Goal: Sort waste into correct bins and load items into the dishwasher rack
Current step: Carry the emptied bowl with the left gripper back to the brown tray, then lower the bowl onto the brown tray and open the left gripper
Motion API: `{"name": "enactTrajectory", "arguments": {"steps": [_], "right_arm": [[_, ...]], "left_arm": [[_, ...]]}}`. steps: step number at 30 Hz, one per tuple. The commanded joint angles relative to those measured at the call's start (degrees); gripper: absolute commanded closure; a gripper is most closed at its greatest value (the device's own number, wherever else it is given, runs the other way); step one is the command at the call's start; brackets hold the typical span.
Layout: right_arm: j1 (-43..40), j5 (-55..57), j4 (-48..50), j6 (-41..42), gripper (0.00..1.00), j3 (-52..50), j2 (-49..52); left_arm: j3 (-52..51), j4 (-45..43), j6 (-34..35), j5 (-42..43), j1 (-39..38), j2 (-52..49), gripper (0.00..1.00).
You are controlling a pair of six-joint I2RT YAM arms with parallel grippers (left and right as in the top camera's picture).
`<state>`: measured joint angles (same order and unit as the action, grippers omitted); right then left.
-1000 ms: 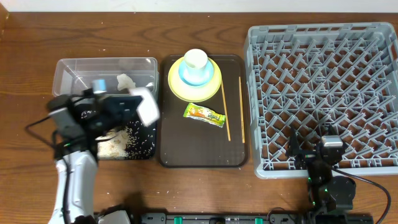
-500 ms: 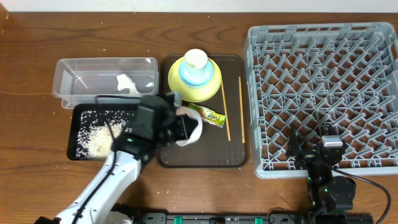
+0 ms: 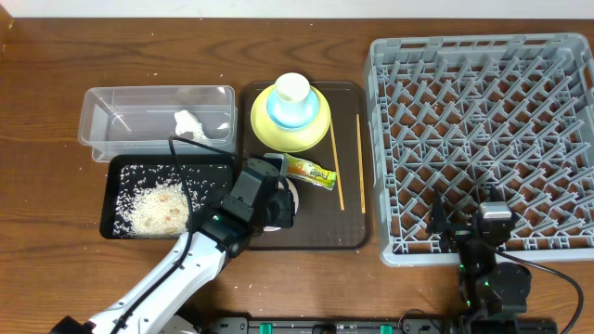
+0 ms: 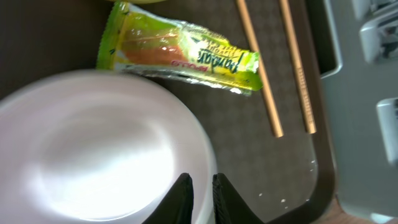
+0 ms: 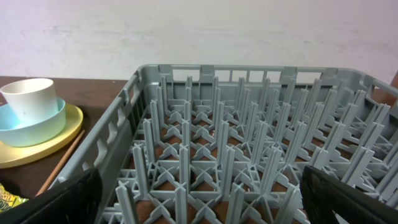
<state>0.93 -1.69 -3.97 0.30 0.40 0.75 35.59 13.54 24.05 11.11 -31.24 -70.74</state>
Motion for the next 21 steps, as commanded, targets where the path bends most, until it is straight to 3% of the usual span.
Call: {"name": "enactTrajectory", "arguments": {"steps": [1, 5, 12, 21], "right_arm": [[0.07, -0.07, -0.17, -0.79, 0.01, -0.09, -0.09], [0.07, -0.07, -0.17, -0.79, 0.01, -0.09, -0.09], [0.07, -0.07, -0.17, -0.79, 0.01, -0.09, -0.09], [0.07, -0.04, -0.17, -0.79, 0.01, -0.09, -0.09]], "left_arm": [[0.61, 1.05, -1.11, -1.66, -0.13, -0.11, 0.83], [0.63, 1.38, -1.14, -1.53, -0.13, -0.09, 0.74], [4.46, 0.0, -1.14, -1.55, -0.11, -0.09, 0.73], [20.41, 11.8, -6.01, -4.26, -0.13, -2.75, 0.69]]}}
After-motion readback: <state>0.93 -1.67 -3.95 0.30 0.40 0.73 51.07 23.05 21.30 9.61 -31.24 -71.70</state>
